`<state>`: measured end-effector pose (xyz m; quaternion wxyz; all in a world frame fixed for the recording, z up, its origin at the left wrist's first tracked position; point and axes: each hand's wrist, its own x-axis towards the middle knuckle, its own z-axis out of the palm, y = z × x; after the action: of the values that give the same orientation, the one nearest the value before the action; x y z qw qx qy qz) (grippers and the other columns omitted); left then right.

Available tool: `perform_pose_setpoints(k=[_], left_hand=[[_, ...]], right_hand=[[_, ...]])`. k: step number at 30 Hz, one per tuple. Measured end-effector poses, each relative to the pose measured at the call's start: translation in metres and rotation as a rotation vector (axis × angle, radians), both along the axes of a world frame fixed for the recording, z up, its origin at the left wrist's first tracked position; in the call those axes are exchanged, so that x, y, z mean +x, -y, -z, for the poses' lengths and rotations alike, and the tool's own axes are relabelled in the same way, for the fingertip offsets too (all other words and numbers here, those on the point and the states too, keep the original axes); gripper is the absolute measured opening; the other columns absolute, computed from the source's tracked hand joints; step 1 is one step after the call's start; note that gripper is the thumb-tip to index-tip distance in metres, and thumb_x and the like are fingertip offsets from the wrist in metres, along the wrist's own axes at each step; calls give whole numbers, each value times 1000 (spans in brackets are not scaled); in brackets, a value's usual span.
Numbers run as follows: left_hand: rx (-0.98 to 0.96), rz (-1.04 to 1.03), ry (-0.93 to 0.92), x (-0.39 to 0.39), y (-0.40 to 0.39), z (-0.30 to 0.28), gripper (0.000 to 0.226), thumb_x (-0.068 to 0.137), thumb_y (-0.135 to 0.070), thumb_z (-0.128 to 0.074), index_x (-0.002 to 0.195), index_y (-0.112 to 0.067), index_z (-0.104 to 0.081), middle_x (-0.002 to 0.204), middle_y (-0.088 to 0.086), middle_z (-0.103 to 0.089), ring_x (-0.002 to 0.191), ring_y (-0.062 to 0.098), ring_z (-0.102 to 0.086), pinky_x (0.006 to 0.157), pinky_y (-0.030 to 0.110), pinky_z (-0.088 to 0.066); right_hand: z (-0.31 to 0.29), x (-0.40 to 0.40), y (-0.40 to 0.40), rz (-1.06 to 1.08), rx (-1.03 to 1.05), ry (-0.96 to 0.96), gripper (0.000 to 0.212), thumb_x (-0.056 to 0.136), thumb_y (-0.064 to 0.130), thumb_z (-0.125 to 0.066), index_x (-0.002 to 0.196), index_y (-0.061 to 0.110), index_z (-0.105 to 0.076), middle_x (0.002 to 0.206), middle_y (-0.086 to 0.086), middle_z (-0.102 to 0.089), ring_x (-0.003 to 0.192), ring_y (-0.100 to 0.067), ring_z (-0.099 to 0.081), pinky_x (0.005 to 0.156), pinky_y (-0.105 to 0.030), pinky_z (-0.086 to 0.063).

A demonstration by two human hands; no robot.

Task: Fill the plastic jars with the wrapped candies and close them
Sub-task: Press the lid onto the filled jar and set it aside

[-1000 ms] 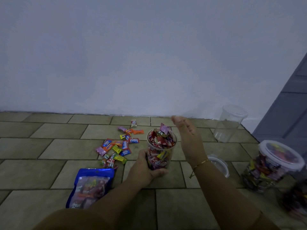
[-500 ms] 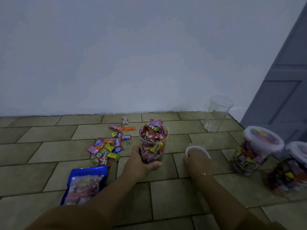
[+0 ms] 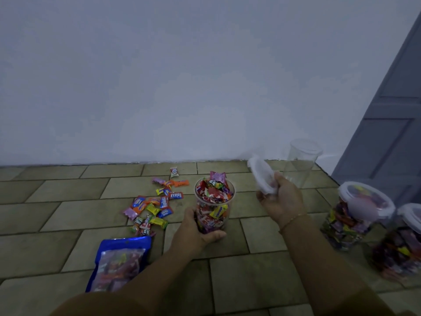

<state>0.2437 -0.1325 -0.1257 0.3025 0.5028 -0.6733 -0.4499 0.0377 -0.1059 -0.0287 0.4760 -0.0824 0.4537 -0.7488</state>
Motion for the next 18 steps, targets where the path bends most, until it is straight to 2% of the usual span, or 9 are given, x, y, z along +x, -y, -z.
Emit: perform_pose_setpoints(k=[2, 4, 6, 7, 8, 12, 15, 16, 18], left_hand=[[-7, 9, -2, 0, 0, 0, 84, 56, -45, -86, 118, -29, -32, 110, -19, -46, 109, 7, -49, 91, 26, -44], [-9, 12, -7, 0, -1, 0, 84, 57, -44, -86, 119, -29, -31, 110, -20, -46, 110, 7, -48, 91, 25, -44], [-8, 1, -6, 0, -1, 0, 83, 58, -41, -87, 119, -30, -31, 110, -19, -46, 110, 7, -48, 89, 23, -42], [-7, -4, -4, 0, -1, 0, 82, 58, -41, -87, 119, -31, -32, 110, -19, -47, 110, 6, -48, 88, 22, -41], [-5, -5, -3, 0, -1, 0, 82, 58, -40, -87, 118, -32, -32, 110, -19, -47, 109, 6, -48, 87, 22, -40], [9, 9, -5, 1, 0, -1, 82, 58, -41, -87, 118, -32, -31, 110, -19, -47, 108, 6, -49, 88, 23, -41], [16, 14, -2, 1, 0, -2, 84, 59, -42, -87, 122, -28, -33, 112, -18, -48, 109, 7, -49, 90, 24, -43], [13, 15, 0, 1, 0, -2, 85, 59, -42, -87, 123, -27, -33, 114, -17, -48, 109, 7, -49, 91, 25, -43], [11, 14, 7, 1, 0, -2, 86, 59, -42, -86, 125, -27, -33, 115, -16, -47, 110, 8, -48, 93, 27, -43]], right_hand=[[2, -1, 6, -188, -32, 177, 20, 96, 28, -47, 99, 10, -55, 61, -5, -55, 49, -15, -52, 60, -32, -44], [5, 5, 14, -351, -81, 165, 28, 95, 30, -45, 107, 8, -56, 61, -6, -61, 49, -15, -58, 66, -36, -48], [2, 17, 23, -478, -120, 86, 36, 89, 30, -51, 115, 6, -59, 96, -16, -69, 79, -23, -66, 76, -40, -55], [-1, 23, 28, -503, -122, 28, 38, 84, 29, -55, 115, 6, -62, 109, -17, -66, 90, -27, -65, 77, -40, -56], [-6, 29, 33, -514, -116, -45, 37, 81, 28, -58, 109, 6, -65, 111, -17, -65, 93, -27, -63, 75, -39, -57], [-16, 44, 46, -574, -55, -423, 20, 91, 20, -56, 93, 2, -66, 98, -18, -61, 83, -24, -58, 75, -33, -50], [-16, 50, 48, -606, 29, -716, 23, 95, 20, -53, 88, 4, -67, 83, -13, -64, 73, -23, -56, 68, -33, -48], [-16, 52, 47, -613, 46, -808, 23, 95, 22, -53, 93, 3, -67, 84, -12, -63, 76, -24, -54, 71, -35, -46], [-19, 54, 43, -643, 65, -937, 27, 96, 20, -52, 116, 5, -60, 91, -9, -61, 83, -23, -54, 78, -36, -46]])
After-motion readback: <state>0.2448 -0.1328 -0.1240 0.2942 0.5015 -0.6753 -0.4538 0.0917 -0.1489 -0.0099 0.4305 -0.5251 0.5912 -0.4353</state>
